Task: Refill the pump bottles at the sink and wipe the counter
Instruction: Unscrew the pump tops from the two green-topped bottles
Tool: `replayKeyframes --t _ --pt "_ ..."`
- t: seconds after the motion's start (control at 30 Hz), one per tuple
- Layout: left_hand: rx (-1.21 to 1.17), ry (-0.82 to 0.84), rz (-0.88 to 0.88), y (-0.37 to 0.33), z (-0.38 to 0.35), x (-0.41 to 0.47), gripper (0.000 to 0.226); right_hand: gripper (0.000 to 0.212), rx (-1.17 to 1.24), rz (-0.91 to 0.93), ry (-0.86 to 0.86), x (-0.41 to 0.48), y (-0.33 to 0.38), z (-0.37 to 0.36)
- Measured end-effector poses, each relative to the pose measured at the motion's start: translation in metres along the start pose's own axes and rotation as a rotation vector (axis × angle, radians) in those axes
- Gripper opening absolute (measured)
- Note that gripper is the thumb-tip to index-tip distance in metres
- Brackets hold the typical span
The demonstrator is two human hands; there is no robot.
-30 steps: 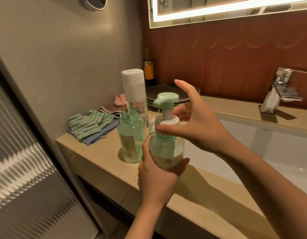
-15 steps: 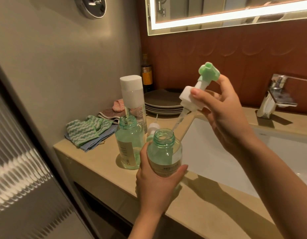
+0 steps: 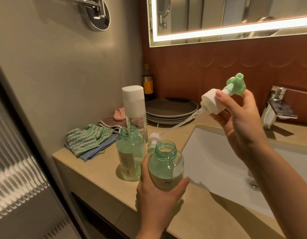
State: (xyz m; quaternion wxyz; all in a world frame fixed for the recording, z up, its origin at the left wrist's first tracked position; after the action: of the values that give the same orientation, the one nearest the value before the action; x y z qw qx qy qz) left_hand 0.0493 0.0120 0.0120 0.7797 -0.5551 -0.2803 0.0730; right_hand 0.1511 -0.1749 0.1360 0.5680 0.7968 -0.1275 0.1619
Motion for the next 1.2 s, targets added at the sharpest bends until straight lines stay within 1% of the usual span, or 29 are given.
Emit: replayKeyframes --t 0.13,0.23,0.33,0.5,0.6,0.7,0.83,0.9,1.0,1.07,1.13,1.2 --pt "0.009 0.000 0.040 0.000 0.001 -0.001 0.085 0.075 -0.065 0.083 -0.050 0.001 0.005 0.010" --pt "0.006 -0.010 0.038 0.000 0.001 0.000 0.085 0.077 -0.293 0.224 -0.070 -0.001 0.007 0.010" --pt "0.000 -0.024 0.039 -0.001 0.002 0.000 0.085 0.075 -0.541 0.316 -0.030 -0.002 -0.002 0.004" --pt "0.003 -0.018 0.052 -0.002 0.002 0.000 0.087 0.049 -0.832 0.405 0.055 -0.007 -0.036 -0.007" --pt "0.005 -0.018 0.063 -0.002 0.002 0.000 0.088 0.045 -0.925 0.358 0.082 -0.006 -0.069 -0.010" --pt "0.021 -0.019 0.071 -0.001 0.002 0.000 0.090 0.043 -0.995 0.323 0.159 -0.002 -0.098 -0.022" --pt "0.033 -0.004 0.105 0.001 0.002 0.000 0.093 0.038 -1.014 0.269 0.260 0.002 -0.121 -0.039" --pt "0.032 -0.003 0.108 0.003 0.001 0.000 0.095 0.035 -1.091 0.229 0.324 0.004 -0.133 -0.046" --pt "0.042 -0.009 0.099 0.005 0.001 0.001 0.098 0.046 -1.237 0.200 0.385 0.008 -0.150 -0.056" --pt "0.038 -0.011 0.092 0.005 0.001 0.001 0.100 0.048 -1.234 0.121 0.420 0.011 -0.160 -0.060" --pt "0.036 -0.031 0.074 0.006 0.001 0.001 0.101 0.043 -1.169 0.046 0.467 0.013 -0.169 -0.064" --pt "0.049 -0.050 0.066 0.006 0.001 0.000 0.103 0.042 -1.094 0.012 0.511 0.013 -0.177 -0.065"
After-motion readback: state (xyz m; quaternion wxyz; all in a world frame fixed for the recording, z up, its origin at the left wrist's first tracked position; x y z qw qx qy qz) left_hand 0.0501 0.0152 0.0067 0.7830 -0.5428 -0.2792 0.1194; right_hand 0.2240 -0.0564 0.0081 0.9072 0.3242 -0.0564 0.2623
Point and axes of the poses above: each hand's wrist, its own x-axis towards the middle knuckle, its own z-axis out of the back of the hand, y = z × x, the point moved 7 cm from there along x, towards the middle knuckle, and after that the axes turned 4 degrees about y, right-handed, at the moved point
